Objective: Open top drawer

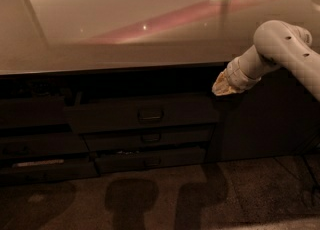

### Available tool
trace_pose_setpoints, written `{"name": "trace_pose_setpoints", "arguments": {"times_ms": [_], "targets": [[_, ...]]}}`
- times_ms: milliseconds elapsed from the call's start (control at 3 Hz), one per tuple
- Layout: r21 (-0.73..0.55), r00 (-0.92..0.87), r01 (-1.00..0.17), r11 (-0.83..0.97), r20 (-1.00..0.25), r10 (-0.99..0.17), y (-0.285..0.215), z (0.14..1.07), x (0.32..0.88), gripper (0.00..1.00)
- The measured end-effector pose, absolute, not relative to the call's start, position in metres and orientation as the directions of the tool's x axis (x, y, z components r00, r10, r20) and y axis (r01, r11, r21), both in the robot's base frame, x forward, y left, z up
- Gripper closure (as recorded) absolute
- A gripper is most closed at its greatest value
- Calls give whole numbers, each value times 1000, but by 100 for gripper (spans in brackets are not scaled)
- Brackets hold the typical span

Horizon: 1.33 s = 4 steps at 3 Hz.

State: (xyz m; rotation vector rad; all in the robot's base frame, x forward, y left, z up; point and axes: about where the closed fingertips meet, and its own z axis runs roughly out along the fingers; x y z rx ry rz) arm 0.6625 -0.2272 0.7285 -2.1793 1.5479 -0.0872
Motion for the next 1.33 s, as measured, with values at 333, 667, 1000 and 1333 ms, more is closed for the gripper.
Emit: {"name": "trace_pose_setpoints", "arguments": {"times_ms": [333, 667, 1000, 1333], "targets": [[-432, 401, -852, -297, -171, -900, -219, 724, 657, 100], [-520, 473, -772, -366, -86, -877, -212, 724, 644, 100], [-558, 473, -751, -354, -79, -878, -207, 722, 651, 100], [-558, 473, -751, -354, -79, -878, -207, 722, 651, 100]]}}
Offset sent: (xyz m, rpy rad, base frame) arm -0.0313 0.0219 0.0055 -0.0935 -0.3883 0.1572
